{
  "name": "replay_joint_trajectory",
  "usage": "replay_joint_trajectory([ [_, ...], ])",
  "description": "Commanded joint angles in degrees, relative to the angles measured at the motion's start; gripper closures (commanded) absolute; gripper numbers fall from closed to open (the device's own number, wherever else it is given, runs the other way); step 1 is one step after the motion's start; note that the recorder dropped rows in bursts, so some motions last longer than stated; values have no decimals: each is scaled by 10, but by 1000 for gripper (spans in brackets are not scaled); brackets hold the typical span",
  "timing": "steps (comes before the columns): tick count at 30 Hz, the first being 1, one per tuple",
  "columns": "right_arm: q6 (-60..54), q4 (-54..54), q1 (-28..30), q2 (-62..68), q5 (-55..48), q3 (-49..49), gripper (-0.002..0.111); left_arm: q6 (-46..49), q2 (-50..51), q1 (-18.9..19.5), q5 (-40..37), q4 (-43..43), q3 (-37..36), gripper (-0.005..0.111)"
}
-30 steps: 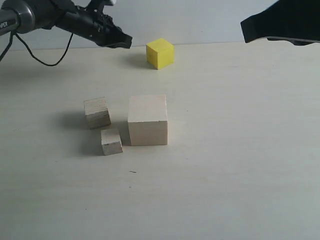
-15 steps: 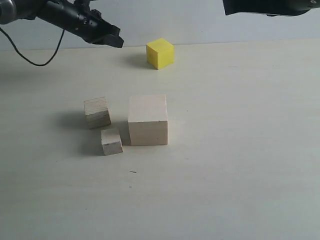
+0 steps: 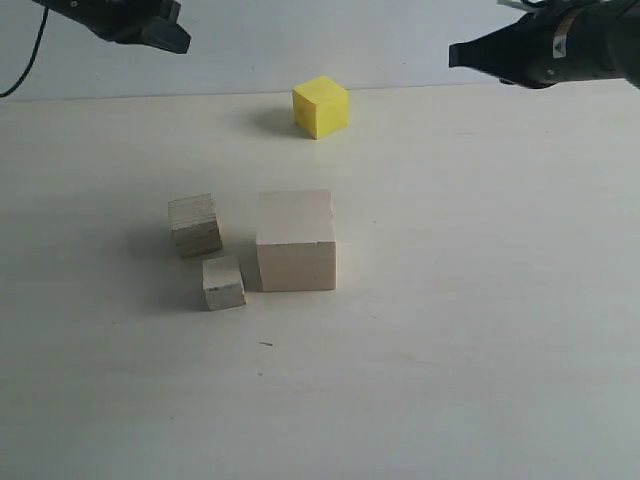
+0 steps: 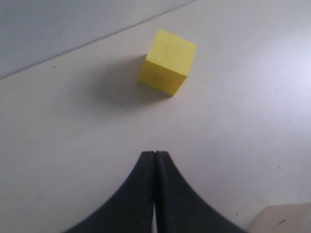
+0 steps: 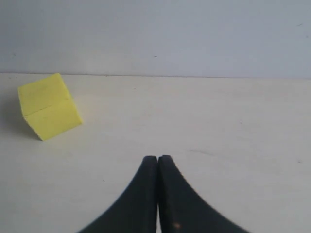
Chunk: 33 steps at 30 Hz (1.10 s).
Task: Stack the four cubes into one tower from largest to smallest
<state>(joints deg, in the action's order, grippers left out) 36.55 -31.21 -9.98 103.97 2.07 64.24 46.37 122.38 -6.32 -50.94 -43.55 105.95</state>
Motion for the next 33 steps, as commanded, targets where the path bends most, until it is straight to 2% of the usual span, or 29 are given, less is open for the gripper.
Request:
replay_joint_trajectory([
  [1, 0, 7, 6, 98, 24, 80, 108, -2, -53, 3, 46, 12, -73, 107],
  [7, 9, 7, 6, 202, 22, 211, 108, -2, -112, 3, 53, 8, -146, 107],
  [15, 52, 4, 6, 292, 34, 321, 108, -2, -171, 2, 69, -7, -201, 107],
  [19, 84, -18, 6, 332, 74, 360, 108, -2, -186, 2, 78, -11, -222, 107],
  [21, 143, -69, 6, 349, 118, 372, 108, -2, -187, 2, 77, -16, -230, 107],
  [26, 361, -284, 6, 390, 238, 417, 108, -2, -187, 1, 71, -16, -240, 107],
  [30, 549, -465, 6, 429, 253, 483, 108, -2, -188, 1, 68, -20, -240, 107],
  [33, 647, -580, 6, 447, 270, 526, 108, -2, -188, -3, 67, -22, -240, 107],
])
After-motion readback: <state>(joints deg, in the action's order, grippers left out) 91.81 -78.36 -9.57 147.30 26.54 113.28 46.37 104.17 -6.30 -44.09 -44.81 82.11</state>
